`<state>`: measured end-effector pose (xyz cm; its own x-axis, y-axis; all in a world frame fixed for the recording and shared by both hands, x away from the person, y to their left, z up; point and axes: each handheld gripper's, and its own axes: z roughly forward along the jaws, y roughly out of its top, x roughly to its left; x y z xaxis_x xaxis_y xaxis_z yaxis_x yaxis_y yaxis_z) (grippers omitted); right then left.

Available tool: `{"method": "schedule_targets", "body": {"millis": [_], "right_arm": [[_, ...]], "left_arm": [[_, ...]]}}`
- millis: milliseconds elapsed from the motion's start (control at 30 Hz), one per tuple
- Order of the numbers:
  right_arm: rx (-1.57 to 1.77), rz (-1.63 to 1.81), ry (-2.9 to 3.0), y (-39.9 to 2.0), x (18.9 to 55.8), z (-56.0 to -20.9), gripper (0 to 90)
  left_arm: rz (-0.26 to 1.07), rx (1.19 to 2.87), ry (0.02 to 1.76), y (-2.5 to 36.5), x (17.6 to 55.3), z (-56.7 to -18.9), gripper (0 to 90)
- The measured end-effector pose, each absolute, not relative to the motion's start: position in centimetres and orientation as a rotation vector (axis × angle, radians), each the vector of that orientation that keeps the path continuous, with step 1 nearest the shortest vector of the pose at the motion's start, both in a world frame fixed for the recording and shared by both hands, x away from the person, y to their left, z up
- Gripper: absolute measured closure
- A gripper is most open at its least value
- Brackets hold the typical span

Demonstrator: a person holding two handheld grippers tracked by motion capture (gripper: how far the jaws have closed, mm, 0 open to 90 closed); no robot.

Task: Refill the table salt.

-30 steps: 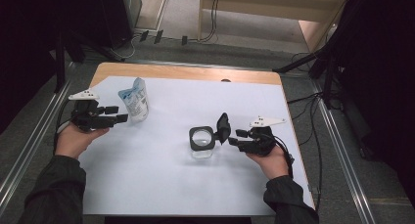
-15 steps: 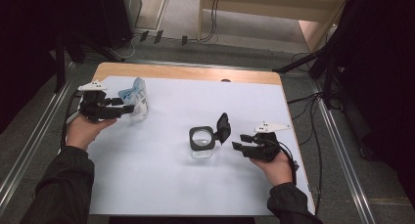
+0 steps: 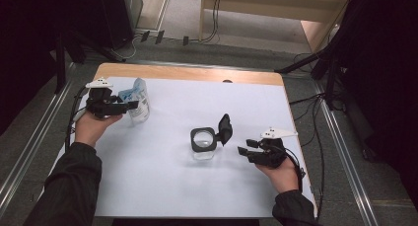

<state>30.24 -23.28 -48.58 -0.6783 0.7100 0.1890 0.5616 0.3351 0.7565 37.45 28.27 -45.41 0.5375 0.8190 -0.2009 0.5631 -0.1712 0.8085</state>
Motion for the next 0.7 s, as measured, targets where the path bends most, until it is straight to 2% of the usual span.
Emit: {"method": "schedule_targets", "body": {"millis": [433, 500, 700], "right_arm": [[1.169, 1.262, 2.416, -23.43, 30.07, -48.58, 52.1], [1.167, 1.262, 2.423, -23.25, 30.07, -48.61, 52.4], [1.155, 1.261, 2.434, -22.98, 30.08, -48.70, 52.8]], "left_arm": [[0.399, 1.858, 1.152, 28.55, 37.21, -45.18, 72.2], [0.402, 1.855, 1.159, 28.55, 37.14, -45.18, 78.7], [0.400, 1.856, 1.165, 28.47, 37.11, -45.13, 84.2]]}}
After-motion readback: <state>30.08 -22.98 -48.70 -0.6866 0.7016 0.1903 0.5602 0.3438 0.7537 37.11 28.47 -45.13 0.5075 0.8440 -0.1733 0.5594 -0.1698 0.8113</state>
